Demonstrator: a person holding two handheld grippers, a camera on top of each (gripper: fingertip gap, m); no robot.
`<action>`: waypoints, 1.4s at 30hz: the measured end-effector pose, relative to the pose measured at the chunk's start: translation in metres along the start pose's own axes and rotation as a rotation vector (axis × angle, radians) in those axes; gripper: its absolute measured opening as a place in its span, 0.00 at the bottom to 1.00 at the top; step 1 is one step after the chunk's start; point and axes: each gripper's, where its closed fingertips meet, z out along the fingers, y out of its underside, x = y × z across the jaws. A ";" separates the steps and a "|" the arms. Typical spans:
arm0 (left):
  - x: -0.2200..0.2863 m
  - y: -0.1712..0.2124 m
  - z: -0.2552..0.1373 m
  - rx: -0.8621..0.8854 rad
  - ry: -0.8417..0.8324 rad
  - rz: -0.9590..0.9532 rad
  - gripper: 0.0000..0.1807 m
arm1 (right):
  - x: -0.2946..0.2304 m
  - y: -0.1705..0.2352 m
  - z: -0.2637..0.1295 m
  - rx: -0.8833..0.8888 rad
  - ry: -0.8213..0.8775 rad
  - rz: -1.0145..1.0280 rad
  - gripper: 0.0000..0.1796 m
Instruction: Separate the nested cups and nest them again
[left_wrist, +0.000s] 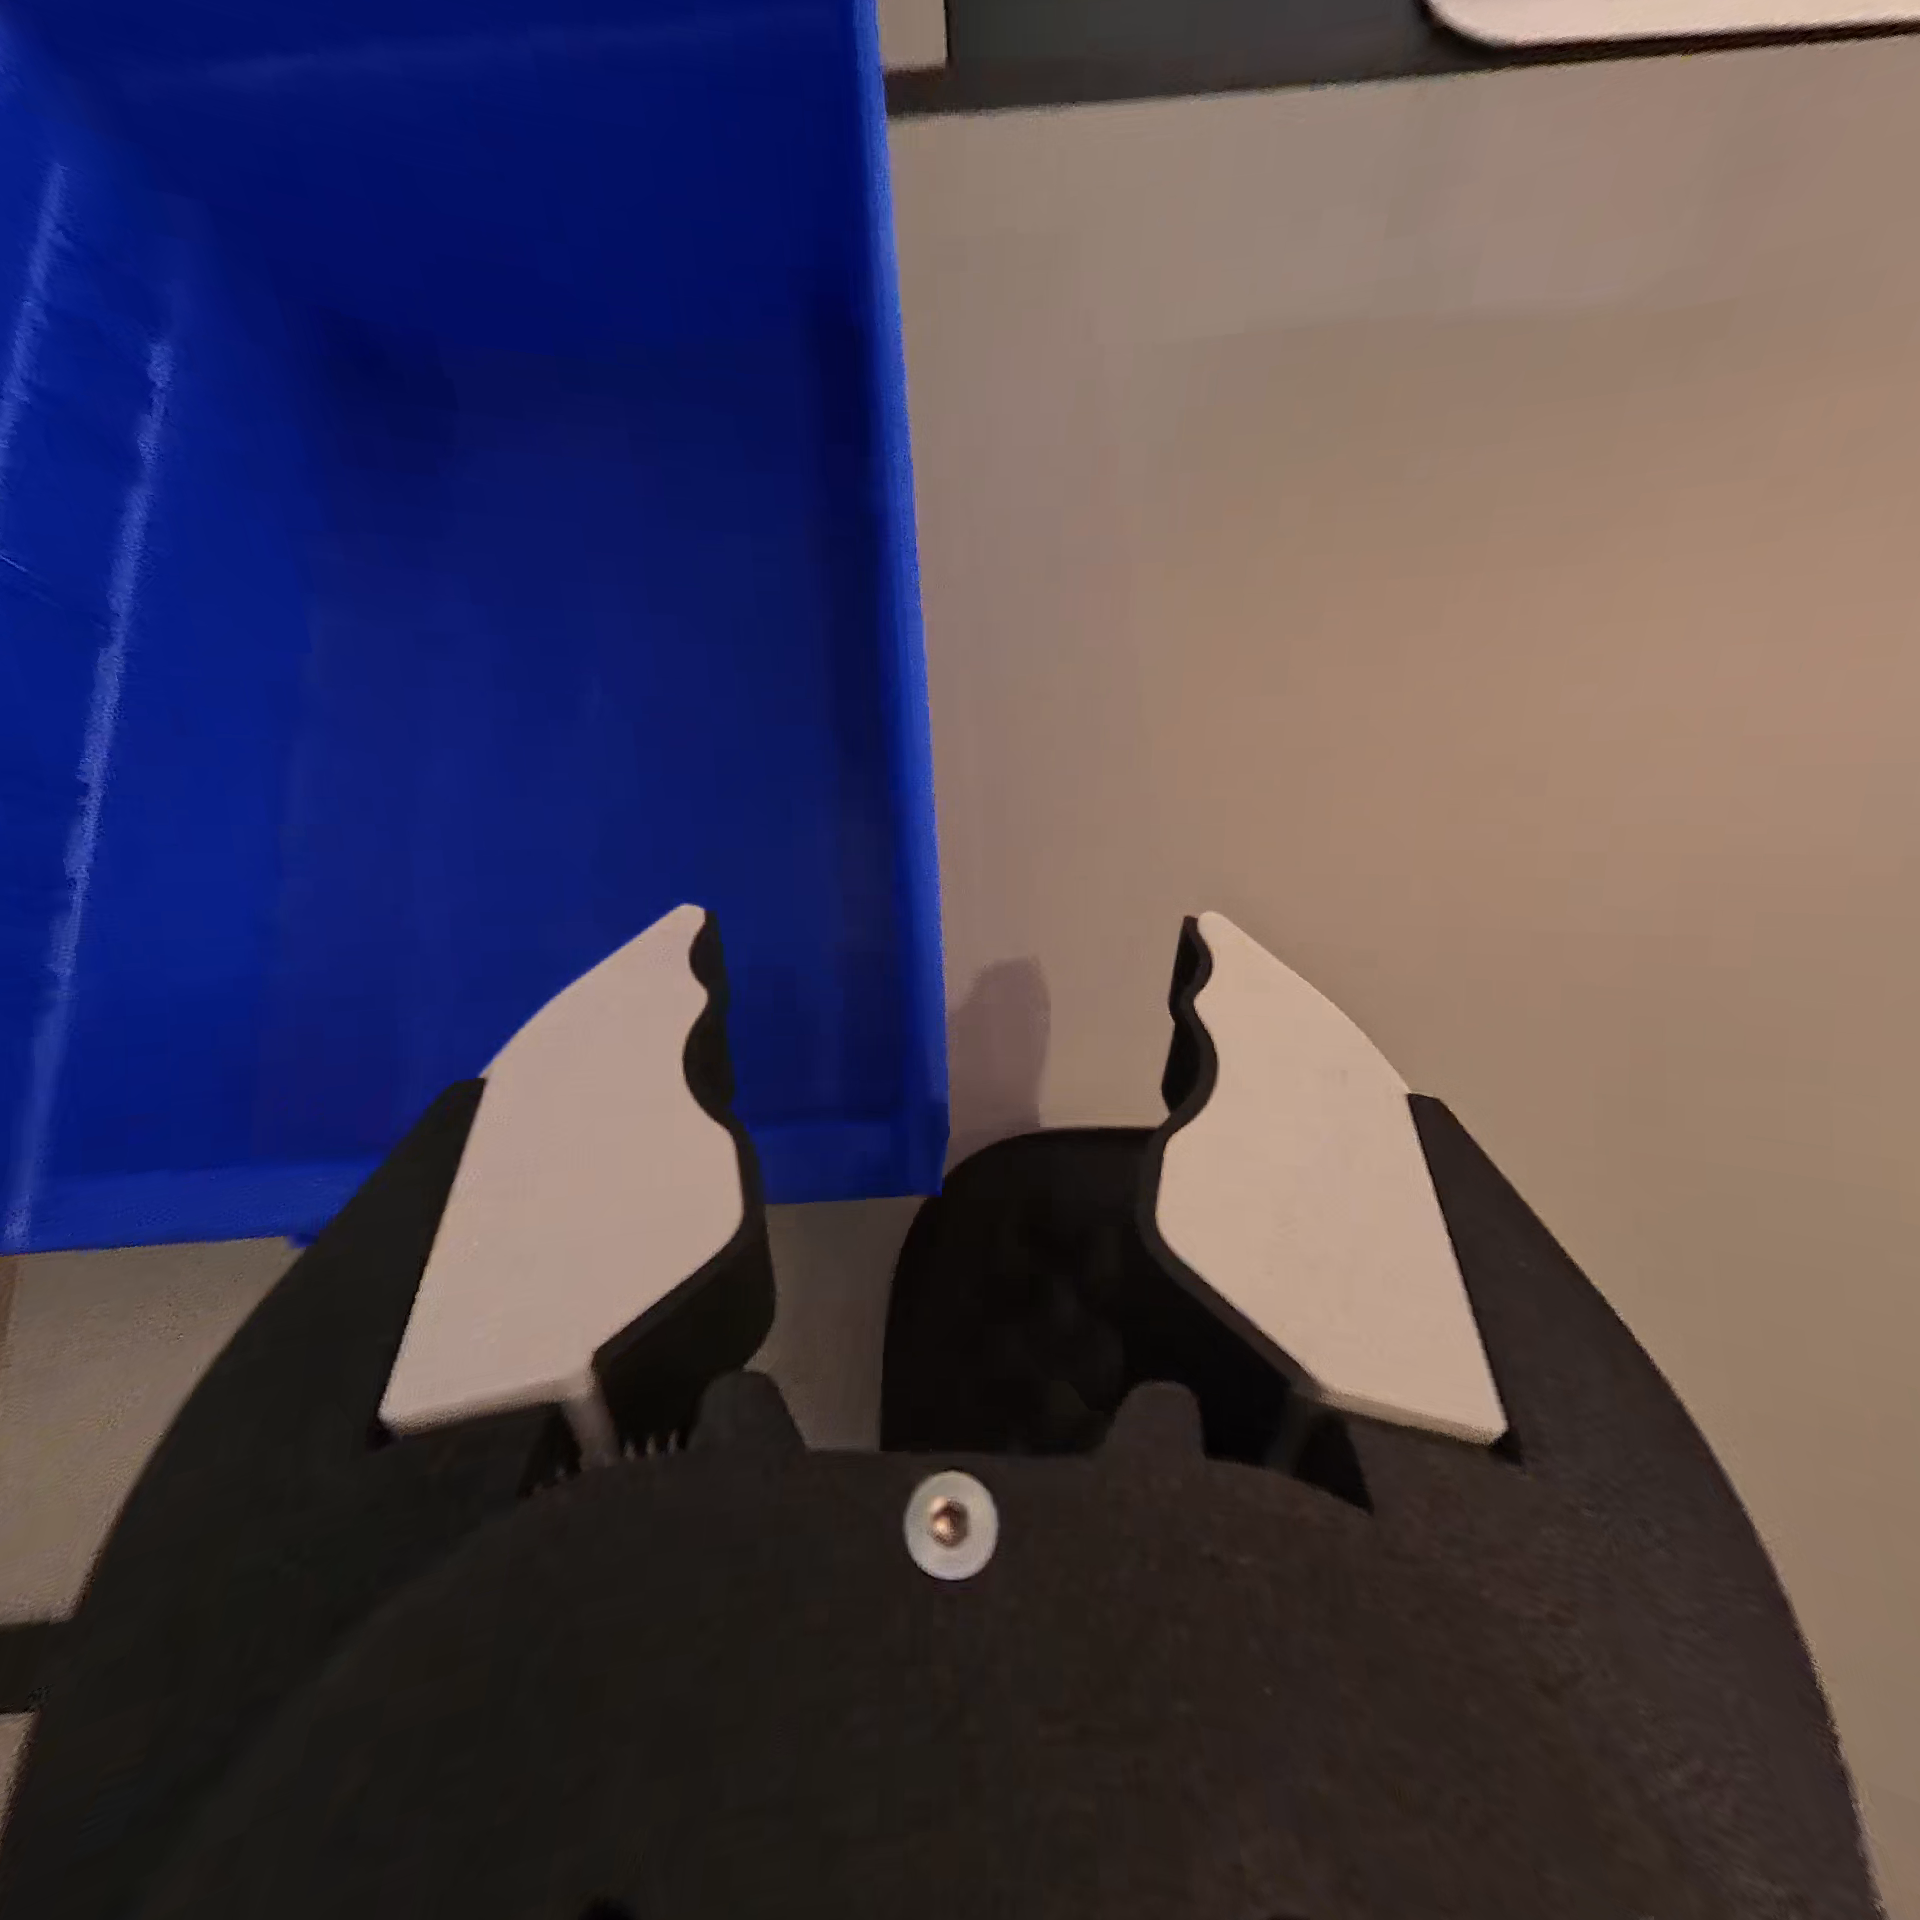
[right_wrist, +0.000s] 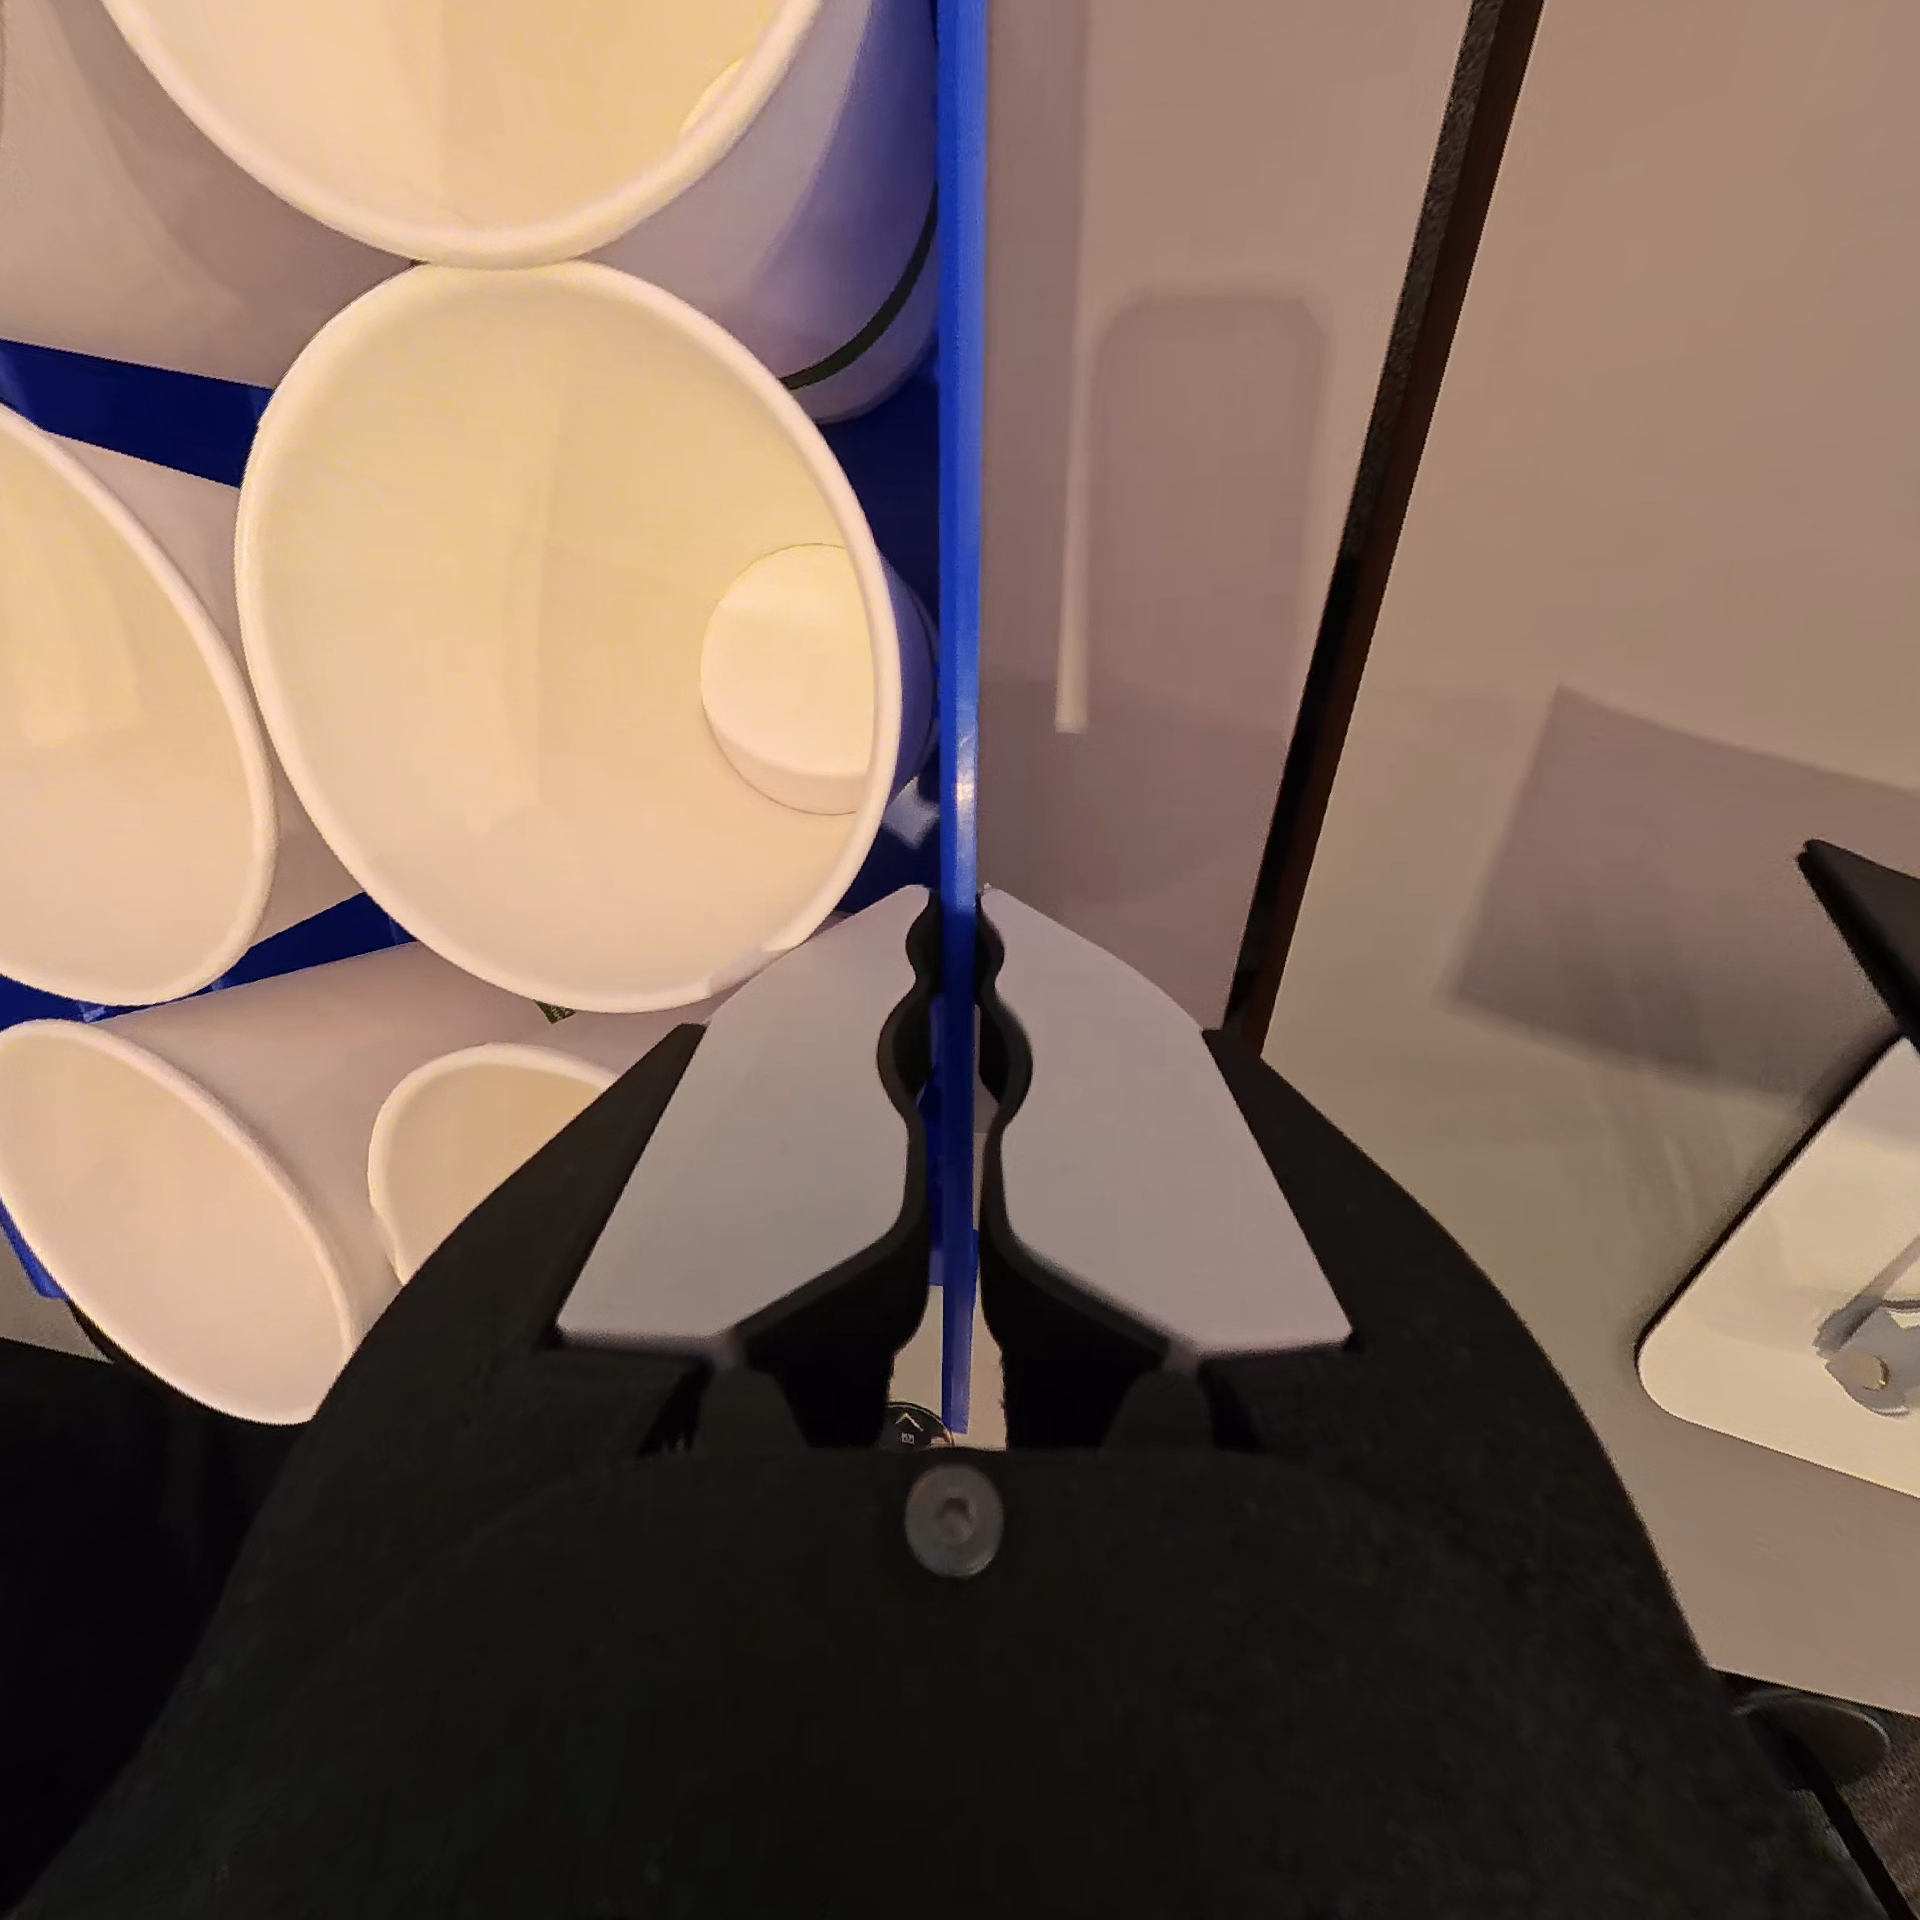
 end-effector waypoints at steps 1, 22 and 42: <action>-0.001 0.003 0.006 -0.012 -0.005 -0.004 0.43 | -0.001 0.000 0.000 0.002 0.001 0.002 0.02; 0.025 -0.002 0.039 0.020 -0.048 -0.040 0.04 | -0.051 -0.035 0.016 0.030 -0.002 0.056 0.01; 0.167 -0.013 0.038 0.061 0.040 0.068 0.05 | -0.154 -0.048 0.036 0.082 0.015 0.054 0.02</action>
